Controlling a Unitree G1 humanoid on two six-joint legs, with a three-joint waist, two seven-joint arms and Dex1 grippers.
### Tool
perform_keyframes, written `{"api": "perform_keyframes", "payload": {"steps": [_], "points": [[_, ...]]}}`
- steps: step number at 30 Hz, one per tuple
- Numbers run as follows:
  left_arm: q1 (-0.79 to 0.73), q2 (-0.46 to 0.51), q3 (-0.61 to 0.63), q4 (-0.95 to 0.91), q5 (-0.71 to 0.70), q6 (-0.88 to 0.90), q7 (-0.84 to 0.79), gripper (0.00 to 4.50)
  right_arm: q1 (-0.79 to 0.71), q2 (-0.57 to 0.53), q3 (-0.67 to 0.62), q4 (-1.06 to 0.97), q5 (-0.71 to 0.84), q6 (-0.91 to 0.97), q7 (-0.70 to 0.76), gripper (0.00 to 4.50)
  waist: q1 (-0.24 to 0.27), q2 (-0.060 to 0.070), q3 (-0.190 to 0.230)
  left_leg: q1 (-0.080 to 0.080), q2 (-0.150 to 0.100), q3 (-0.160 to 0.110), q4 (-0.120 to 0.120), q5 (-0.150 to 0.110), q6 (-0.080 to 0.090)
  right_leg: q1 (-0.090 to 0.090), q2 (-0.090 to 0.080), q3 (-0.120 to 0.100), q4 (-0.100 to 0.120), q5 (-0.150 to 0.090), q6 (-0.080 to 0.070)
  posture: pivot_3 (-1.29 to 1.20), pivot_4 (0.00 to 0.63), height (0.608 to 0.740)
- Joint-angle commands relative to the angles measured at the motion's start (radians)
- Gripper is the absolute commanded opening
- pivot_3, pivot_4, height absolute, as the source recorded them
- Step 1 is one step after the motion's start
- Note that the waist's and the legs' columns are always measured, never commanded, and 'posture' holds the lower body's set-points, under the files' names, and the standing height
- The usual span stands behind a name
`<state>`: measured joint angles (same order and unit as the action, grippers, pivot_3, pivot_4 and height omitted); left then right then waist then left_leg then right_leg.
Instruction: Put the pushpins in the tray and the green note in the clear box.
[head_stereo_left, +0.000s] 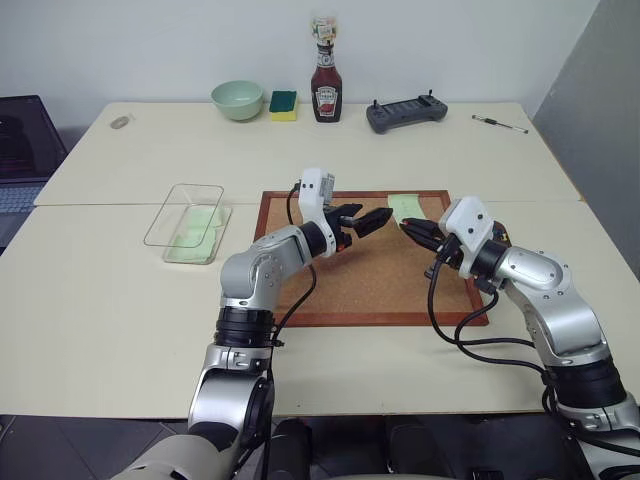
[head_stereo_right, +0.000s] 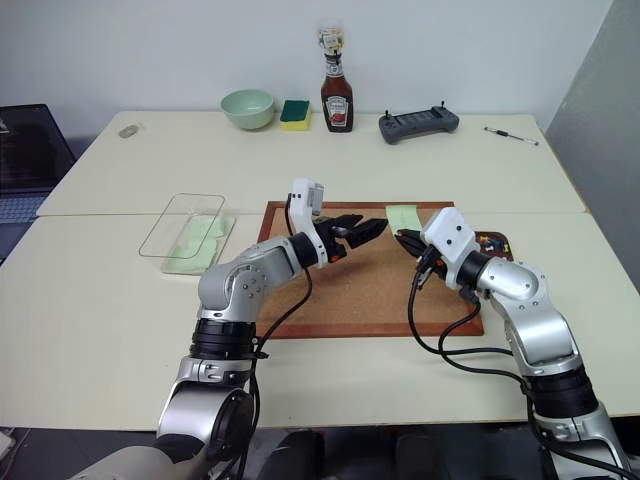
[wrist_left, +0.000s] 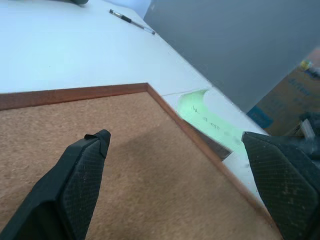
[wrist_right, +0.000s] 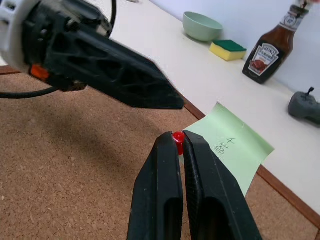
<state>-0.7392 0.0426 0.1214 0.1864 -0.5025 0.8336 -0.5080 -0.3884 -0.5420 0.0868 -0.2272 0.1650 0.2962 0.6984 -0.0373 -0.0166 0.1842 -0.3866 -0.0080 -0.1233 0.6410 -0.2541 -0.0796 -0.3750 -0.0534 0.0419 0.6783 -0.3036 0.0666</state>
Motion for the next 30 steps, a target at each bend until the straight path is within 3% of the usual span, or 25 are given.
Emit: {"api": "perform_keyframes", "payload": {"steps": [1, 10, 18, 30], "points": [[-0.045, -0.016, 0.055, 0.012, -0.086, 0.081, 0.022, 4.48, -0.001, -0.014, 0.013, -0.04, -0.028, -0.055, 0.013, 0.0, 0.001, 0.0, 0.0, 0.0, 0.0, 0.0, 0.0, 0.0, 0.0, 0.0, 0.0, 0.0, 0.0, 0.0, 0.0, 0.0, 0.15, 0.74], [-0.08, -0.057, 0.115, 0.028, -0.232, 0.262, 0.044, 4.48, -0.02, -0.02, 0.038, -0.044, -0.071, -0.119, 0.038, 0.0, 0.003, -0.001, 0.0, 0.0, 0.0, 0.0, 0.0, 0.0, -0.001, 0.0, 0.0, 0.0, 0.0, 0.0, 0.0, 0.0, 0.15, 0.74], [-0.103, -0.083, 0.166, 0.067, -0.285, 0.287, 0.09, 4.48, -0.032, -0.027, 0.046, -0.053, -0.086, -0.138, 0.05, 0.0, 0.003, -0.001, 0.001, 0.0, 0.0, 0.0, 0.0, 0.002, -0.004, 0.0, 0.0, 0.0, 0.0, 0.0, 0.0, 0.0, 0.15, 0.74], [-0.098, -0.092, 0.182, 0.075, -0.336, 0.318, 0.105, 2.36, -0.047, -0.023, 0.053, -0.062, -0.091, -0.133, 0.049, 0.0, 0.004, -0.001, 0.001, 0.0, 0.0, 0.0, 0.0, 0.002, -0.004, 0.0, 0.0, 0.0, 0.0, 0.0, 0.0, 0.0, 0.15, 0.74]]}}
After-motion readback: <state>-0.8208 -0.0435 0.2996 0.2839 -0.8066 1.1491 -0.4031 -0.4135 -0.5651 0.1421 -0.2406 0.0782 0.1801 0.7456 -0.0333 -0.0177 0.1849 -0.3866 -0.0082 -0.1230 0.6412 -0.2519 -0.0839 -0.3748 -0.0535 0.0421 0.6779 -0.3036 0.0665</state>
